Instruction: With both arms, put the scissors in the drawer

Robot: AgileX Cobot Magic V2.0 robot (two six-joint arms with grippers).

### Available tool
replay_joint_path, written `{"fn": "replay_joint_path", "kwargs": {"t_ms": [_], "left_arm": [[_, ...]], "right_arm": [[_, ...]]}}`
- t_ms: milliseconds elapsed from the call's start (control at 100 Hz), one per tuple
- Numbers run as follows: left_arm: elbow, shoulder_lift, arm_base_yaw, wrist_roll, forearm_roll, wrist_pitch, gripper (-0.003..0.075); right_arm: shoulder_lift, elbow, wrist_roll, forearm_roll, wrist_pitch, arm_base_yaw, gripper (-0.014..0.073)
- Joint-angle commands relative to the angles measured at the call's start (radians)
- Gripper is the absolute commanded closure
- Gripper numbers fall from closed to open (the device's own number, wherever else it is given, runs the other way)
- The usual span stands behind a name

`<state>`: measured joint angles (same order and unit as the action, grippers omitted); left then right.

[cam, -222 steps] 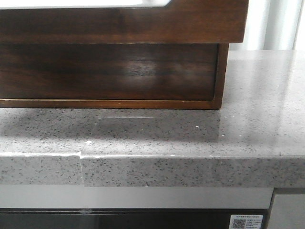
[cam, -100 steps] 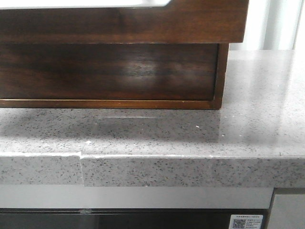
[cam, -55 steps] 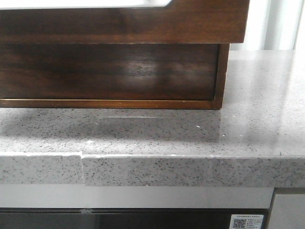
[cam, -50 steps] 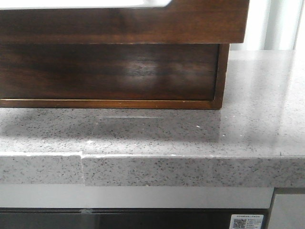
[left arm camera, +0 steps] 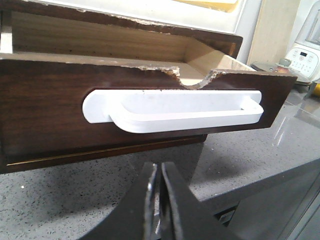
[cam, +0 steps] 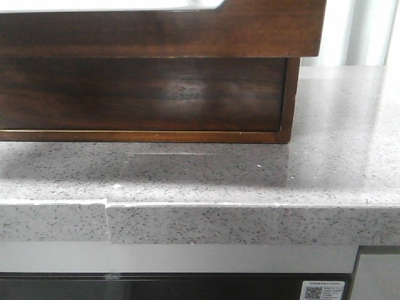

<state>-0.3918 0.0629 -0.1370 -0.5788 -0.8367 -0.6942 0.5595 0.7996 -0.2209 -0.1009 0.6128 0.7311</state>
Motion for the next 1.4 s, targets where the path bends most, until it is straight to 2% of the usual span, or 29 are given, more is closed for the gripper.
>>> {"fn": "replay_joint_path", "kwargs": {"t_ms": [0,120,210,450,910,1170,1240,1320,1390], "left_arm": [[-0.032,0.013,-0.003,-0.005,-0.032,0.051,0.0739],[-0.032,0.013,-0.003,-0.005,-0.032,0.051,0.0739],[-0.032,0.013,-0.003,-0.005,-0.032,0.051,0.0739],[-0.032,0.013,-0.003,-0.005,-0.032,0.051,0.0739],[-0.032,0.013,-0.003,-0.005,-0.032,0.051,0.0739],[0.045,0.006,-0.003,-0.005,0.0,0.053,0.0739],[0.097,-0.01,-0.003,0.0,0.098,0.12,0.0739],[0.189,-0.023,-0.003,0.009,0.18,0.279,0.0739],[0.256,-0.032,-0.003,0.091,0.302,0.39,0.0739]], "right_arm": [[-0.109,-0.064,0.114,-0.104,-0.103,-0.009,0.0662],[-0.246,-0.135,0.335,-0.273,-0.065,-0.009,0.0662],[-0.314,-0.173,0.413,-0.352,-0.041,-0.009,0.0662],[-0.395,-0.194,0.419,-0.367,0.043,-0.009,0.0662],[-0.395,-0.194,0.419,-0.367,0.043,-0.009,0.0665],[-0.395,-0.194,0.419,-0.367,0.043,-0.009,0.0665],[-0.395,-0.194,0.419,-0.367,0.043,-0.009,0.0665],[-0.395,-0.194,0.419,-0.367,0.043,-0.009,0.0665],[-0.395,-0.194,0.419,-0.367,0.043,-0.009,0.0665]]}}
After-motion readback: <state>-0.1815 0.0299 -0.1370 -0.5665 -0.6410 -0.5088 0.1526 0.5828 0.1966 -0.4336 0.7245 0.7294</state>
